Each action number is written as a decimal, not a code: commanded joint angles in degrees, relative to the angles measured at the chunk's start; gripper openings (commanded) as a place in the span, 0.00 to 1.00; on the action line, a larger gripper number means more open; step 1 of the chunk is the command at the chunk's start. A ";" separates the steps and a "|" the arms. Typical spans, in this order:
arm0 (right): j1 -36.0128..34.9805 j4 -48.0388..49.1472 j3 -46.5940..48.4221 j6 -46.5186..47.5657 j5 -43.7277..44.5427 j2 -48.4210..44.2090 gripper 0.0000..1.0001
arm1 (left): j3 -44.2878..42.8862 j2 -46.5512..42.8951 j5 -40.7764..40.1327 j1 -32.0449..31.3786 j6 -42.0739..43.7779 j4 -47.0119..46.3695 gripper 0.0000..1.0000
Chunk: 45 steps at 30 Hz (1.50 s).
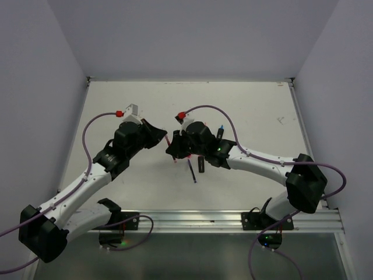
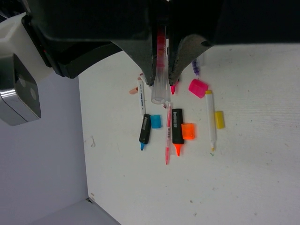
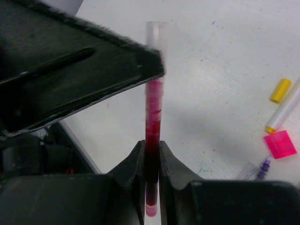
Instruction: Open the pen caps
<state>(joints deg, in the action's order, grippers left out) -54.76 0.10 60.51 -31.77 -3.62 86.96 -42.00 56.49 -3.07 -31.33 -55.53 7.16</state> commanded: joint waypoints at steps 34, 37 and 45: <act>5.63 17.56 -12.17 2.41 -19.84 -14.71 0.00 | 3.59 4.15 51.32 15.25 8.33 -37.65 0.66; 5.89 19.06 -11.91 2.94 -22.92 -14.01 0.00 | 3.59 4.85 53.60 15.25 7.02 -41.15 0.60; 7.04 22.93 -12.00 1.80 -25.56 -13.04 0.00 | 3.77 5.83 56.77 15.25 5.43 -45.30 0.44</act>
<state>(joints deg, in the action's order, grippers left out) -48.31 18.44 48.49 -30.04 -26.81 73.87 -37.58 62.15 50.63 -16.51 -48.90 -33.34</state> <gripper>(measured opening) 0.125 0.451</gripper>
